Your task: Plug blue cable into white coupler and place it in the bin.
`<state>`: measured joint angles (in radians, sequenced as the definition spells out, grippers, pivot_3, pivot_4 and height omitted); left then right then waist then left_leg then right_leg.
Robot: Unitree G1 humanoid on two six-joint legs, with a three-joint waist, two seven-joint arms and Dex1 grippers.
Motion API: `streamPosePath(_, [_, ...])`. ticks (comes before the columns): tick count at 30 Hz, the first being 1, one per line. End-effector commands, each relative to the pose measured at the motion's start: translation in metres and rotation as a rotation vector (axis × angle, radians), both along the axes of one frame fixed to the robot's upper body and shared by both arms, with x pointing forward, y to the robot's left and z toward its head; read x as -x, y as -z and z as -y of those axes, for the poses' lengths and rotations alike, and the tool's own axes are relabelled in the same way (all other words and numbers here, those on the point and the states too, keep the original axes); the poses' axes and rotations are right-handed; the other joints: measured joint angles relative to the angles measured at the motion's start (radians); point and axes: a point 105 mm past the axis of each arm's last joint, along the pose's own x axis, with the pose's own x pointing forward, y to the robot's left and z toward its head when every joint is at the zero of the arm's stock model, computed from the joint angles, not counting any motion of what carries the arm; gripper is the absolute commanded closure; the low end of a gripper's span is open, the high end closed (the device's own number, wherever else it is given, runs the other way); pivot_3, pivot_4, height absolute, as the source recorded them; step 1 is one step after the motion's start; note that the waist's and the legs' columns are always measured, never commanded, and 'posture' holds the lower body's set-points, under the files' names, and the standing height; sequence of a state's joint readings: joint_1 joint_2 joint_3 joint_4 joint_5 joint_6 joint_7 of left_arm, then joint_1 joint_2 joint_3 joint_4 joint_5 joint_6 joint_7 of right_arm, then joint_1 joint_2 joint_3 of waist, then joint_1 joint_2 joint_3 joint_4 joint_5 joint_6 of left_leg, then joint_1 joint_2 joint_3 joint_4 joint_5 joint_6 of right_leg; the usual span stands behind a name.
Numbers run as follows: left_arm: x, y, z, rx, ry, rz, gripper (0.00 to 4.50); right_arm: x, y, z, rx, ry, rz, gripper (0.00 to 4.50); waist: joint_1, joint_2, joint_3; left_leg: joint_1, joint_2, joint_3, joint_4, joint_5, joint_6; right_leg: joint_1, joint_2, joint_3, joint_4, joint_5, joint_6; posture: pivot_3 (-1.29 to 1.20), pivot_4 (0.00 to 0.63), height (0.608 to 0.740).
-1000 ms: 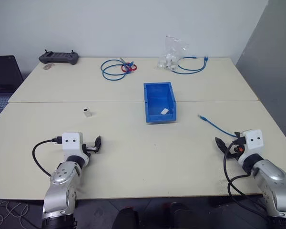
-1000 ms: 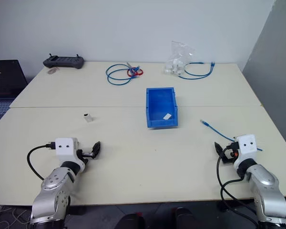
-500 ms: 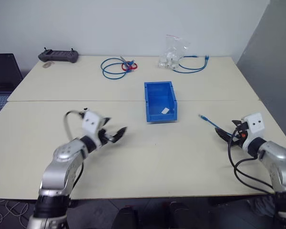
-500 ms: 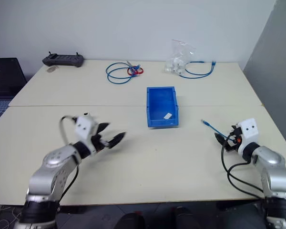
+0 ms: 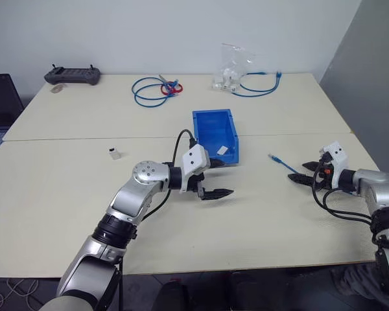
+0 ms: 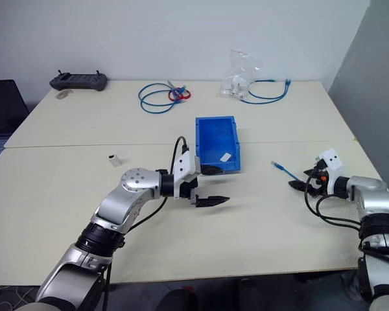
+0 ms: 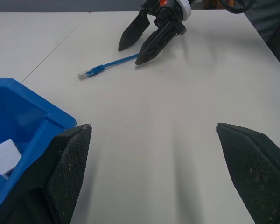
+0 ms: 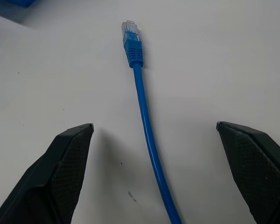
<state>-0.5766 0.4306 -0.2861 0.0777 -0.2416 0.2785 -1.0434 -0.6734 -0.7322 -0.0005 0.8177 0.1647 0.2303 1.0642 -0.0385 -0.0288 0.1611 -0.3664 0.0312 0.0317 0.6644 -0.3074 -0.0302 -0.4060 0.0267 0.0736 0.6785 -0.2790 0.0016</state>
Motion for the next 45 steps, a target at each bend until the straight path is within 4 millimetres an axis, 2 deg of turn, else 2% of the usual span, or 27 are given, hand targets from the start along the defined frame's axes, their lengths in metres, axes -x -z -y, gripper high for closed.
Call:
streamPosePath(1, [0.003, -0.007, 0.001, 0.027, -0.003, 0.026, 0.00, 0.001, 0.010, -0.003, 0.019, -0.036, -0.027, 0.37, -0.001, 0.000, 0.000, 0.000, 0.000, 0.000, 0.000, 0.000, 0.000, 0.000, -0.001, 0.000, 0.000, 0.000, 0.001, 0.00, 0.150, 0.740])
streamPosePath(9, [0.003, -0.006, -0.004, 0.033, -0.042, 0.032, 0.00, 0.006, 0.020, -0.010, 0.017, -0.112, -0.064, 2.33, -0.003, 0.000, 0.000, 0.001, 0.000, -0.001, 0.001, 0.000, 0.000, 0.001, -0.001, -0.001, 0.001, 0.001, 0.001, 0.00, 0.150, 0.740])
streamPosePath(10, [0.002, -0.007, -0.005, 0.033, -0.051, 0.036, 0.00, 0.006, 0.020, -0.010, 0.019, -0.115, -0.063, 2.69, -0.004, 0.000, 0.000, 0.001, 0.000, -0.001, 0.001, 0.000, 0.000, 0.001, -0.001, -0.001, 0.001, 0.001, 0.001, 0.00, 0.150, 0.740])
streamPosePath(15, [-0.001, -0.007, -0.008, 0.043, -0.074, 0.029, 0.00, 0.009, 0.024, -0.014, 0.024, -0.137, -0.066, 3.85, -0.004, 0.000, 0.000, 0.001, 0.000, -0.001, 0.001, 0.000, 0.000, 0.001, -0.001, -0.001, 0.002, 0.001, 0.001, 0.00, 0.150, 0.740])
streamPosePath(18, [0.006, -0.004, -0.006, 0.043, -0.054, 0.017, 0.00, 0.011, 0.027, -0.015, 0.028, -0.146, -0.067, 4.48, -0.005, 0.000, 0.000, 0.001, 0.000, -0.001, 0.001, 0.000, 0.000, 0.001, -0.001, -0.001, 0.002, 0.001, 0.001, 0.00, 0.150, 0.740])
streamPosePath(21, [0.007, -0.007, -0.008, 0.058, -0.058, 0.026, 0.00, 0.010, 0.027, -0.015, 0.053, -0.141, -0.049, 4.48, -0.006, 0.000, 0.000, 0.001, 0.000, -0.001, 0.001, 0.000, 0.000, 0.001, -0.001, -0.001, 0.002, 0.001, 0.001, 0.00, 0.150, 0.740])
streamPosePath(24, [-0.001, -0.017, -0.024, 0.087, -0.148, 0.051, 0.00, 0.007, 0.019, -0.020, 0.077, -0.162, -0.003, 4.48, -0.007, 0.000, 0.000, 0.001, 0.000, -0.001, 0.001, 0.000, 0.000, 0.001, -0.001, -0.001, 0.002, 0.001, 0.001, 0.00, 0.150, 0.740])
streamPosePath(27, [-0.006, -0.026, -0.073, 0.104, -0.363, 0.092, 0.00, 0.011, -0.002, -0.041, 0.091, -0.276, 0.064, 4.48, -0.018, 0.001, 0.000, 0.001, 0.001, -0.001, 0.001, 0.000, 0.000, 0.001, -0.001, -0.001, 0.003, 0.001, 0.001, 0.00, 0.150, 0.740])
streamPosePath(29, [0.001, -0.026, -0.109, 0.109, -0.515, 0.106, 0.00, 0.019, -0.010, -0.058, 0.114, -0.366, 0.090, 4.48, -0.025, 0.002, 0.001, 0.002, 0.002, -0.001, 0.000, 0.000, 0.000, 0.001, 0.000, -0.001, 0.002, 0.001, 0.001, 0.00, 0.150, 0.740])
streamPosePath(31, [0.021, -0.016, -0.132, 0.105, -0.603, 0.066, 0.00, 0.030, -0.014, -0.078, 0.137, -0.465, 0.103, 4.48, -0.029, 0.002, 0.001, 0.001, 0.003, -0.001, -0.001, 0.000, 0.000, -0.001, 0.000, -0.001, 0.002, 0.001, 0.001, 0.00, 0.150, 0.740])
streamPosePath(32, [0.040, -0.005, -0.137, 0.091, -0.612, 0.018, 0.00, 0.036, -0.014, -0.090, 0.141, -0.513, 0.099, 4.48, -0.029, 0.002, 0.001, 0.001, 0.003, -0.002, -0.001, 0.000, 0.000, -0.001, 0.000, -0.002, 0.002, 0.000, 0.000, 0.00, 0.150, 0.740])
streamPosePath(35, [0.100, 0.028, -0.142, 0.042, -0.634, -0.119, 0.00, 0.047, -0.006, -0.131, 0.165, -0.629, 0.098, 4.48, -0.034, 0.002, 0.001, 0.000, 0.002, -0.001, -0.002, -0.001, -0.002, -0.002, -0.004, -0.003, 0.001, 0.000, 0.000, 0.00, 0.150, 0.740])
streamPosePath(38, [0.143, 0.047, -0.141, 0.023, -0.685, -0.206, 0.00, 0.041, -0.001, -0.169, 0.130, -0.625, 0.094, 4.48, -0.023, -0.006, 0.005, 0.000, -0.001, -0.003, -0.001, -0.002, -0.001, -0.001, -0.009, -0.006, 0.001, -0.001, 0.001, 0.00, 0.150, 0.740])
streamPosePath(40, [0.160, 0.051, -0.138, 0.031, -0.727, -0.236, 0.00, 0.039, 0.001, -0.188, 0.120, -0.641, 0.092, 4.48, -0.002, -0.006, 0.010, 0.001, -0.002, -0.004, 0.000, -0.001, 0.000, 0.000, -0.010, -0.008, 0.001, -0.001, 0.001, 0.00, 0.150, 0.740])
streamPosePath(42, [0.168, 0.054, -0.136, 0.036, -0.763, -0.245, 0.00, 0.043, 0.002, -0.202, 0.114, -0.689, 0.083, 4.48, 0.002, -0.007, 0.011, 0.001, -0.002, -0.003, 0.001, 0.002, 0.004, -0.002, -0.012, -0.010, 0.001, -0.003, 0.006, 0.00, 0.150, 0.740])
streamPosePath(43, [0.171, 0.055, -0.136, 0.038, -0.782, -0.243, 0.00, 0.046, 0.004, -0.208, 0.122, -0.716, 0.078, 4.48, 0.006, -0.006, 0.011, 0.001, -0.002, -0.001, 0.002, 0.003, 0.005, 0.001, -0.013, -0.009, 0.001, -0.005, 0.003, 0.00, 0.150, 0.740])
streamPosePath(45, [0.172, 0.056, -0.136, 0.045, -0.816, -0.236, 0.00, 0.051, 0.009, -0.212, 0.152, -0.759, 0.075, 4.02, 0.011, -0.007, 0.012, 0.002, -0.002, -0.001, 0.002, 0.005, 0.008, -0.001, -0.013, -0.009, 0.001, -0.005, 0.003, 0.00, 0.150, 0.740])
